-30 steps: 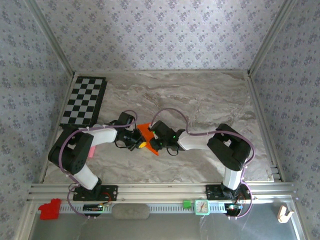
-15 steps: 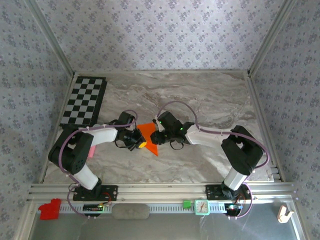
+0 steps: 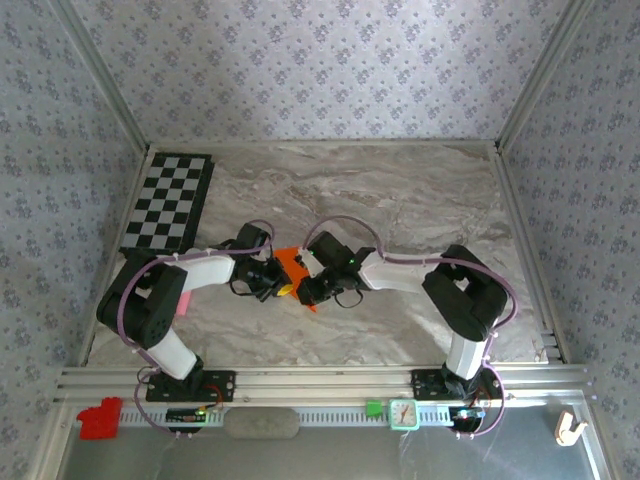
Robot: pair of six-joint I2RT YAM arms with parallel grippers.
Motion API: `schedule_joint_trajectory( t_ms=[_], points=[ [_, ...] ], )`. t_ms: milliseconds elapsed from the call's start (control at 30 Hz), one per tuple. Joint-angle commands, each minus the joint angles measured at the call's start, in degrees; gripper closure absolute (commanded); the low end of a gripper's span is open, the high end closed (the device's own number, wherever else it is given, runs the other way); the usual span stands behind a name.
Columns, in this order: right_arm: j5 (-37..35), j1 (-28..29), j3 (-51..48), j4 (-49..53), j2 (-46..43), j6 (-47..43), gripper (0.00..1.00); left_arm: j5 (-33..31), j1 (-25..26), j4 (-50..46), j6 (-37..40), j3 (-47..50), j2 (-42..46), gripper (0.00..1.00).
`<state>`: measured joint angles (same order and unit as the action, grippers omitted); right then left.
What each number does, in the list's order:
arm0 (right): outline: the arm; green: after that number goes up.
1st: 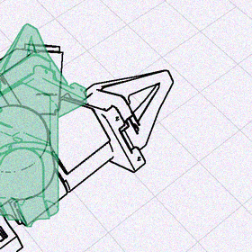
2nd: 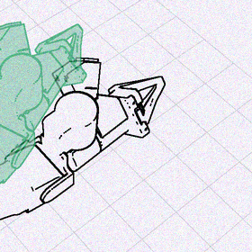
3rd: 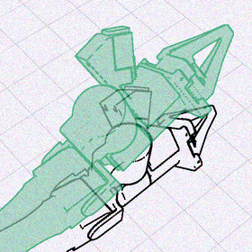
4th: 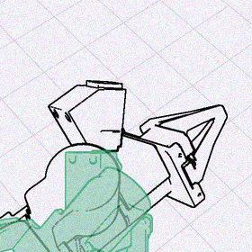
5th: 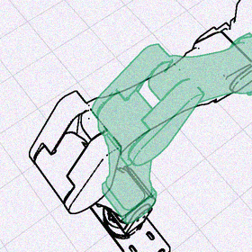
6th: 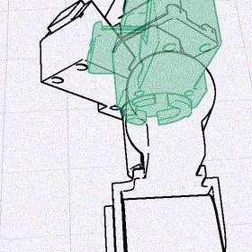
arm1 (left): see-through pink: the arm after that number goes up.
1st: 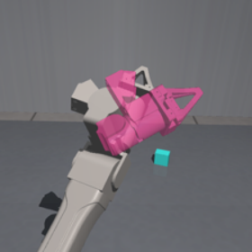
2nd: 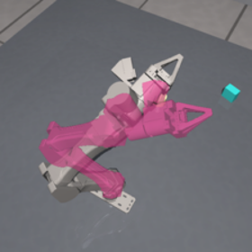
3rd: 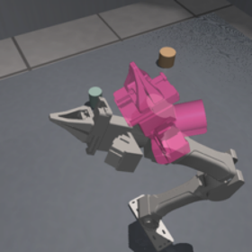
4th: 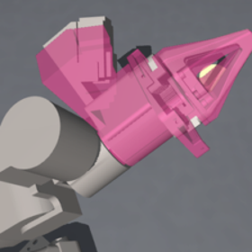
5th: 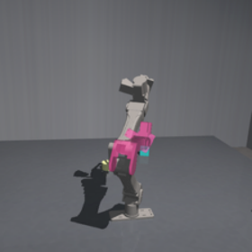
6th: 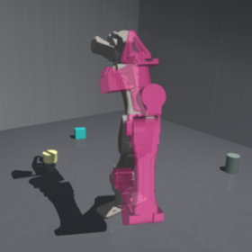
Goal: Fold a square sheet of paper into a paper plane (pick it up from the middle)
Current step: Third fold the triangle at the center of the table.
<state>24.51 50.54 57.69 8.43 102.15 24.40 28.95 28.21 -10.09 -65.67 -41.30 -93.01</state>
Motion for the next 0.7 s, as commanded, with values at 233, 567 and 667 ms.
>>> schedule_joint_trajectory(
  t_ms=[233, 567, 667],
  points=[
    [0.09, 0.44, 3.91, 2.91, 3.18, -0.50, 0.94, -5.58, 0.26, -4.71, -0.60, 2.93, -2.96, 0.93],
    [-0.99, 0.43, 4.62, 4.37, 5.14, -0.38, 0.94, -5.66, 0.27, -5.14, -0.89, 2.99, -3.77, 0.94],
    [-1.26, 0.43, 4.62, 4.82, 5.47, -0.49, 0.94, -5.75, 0.27, -4.94, -1.14, 3.36, -4.19, 0.94]
  ],
)
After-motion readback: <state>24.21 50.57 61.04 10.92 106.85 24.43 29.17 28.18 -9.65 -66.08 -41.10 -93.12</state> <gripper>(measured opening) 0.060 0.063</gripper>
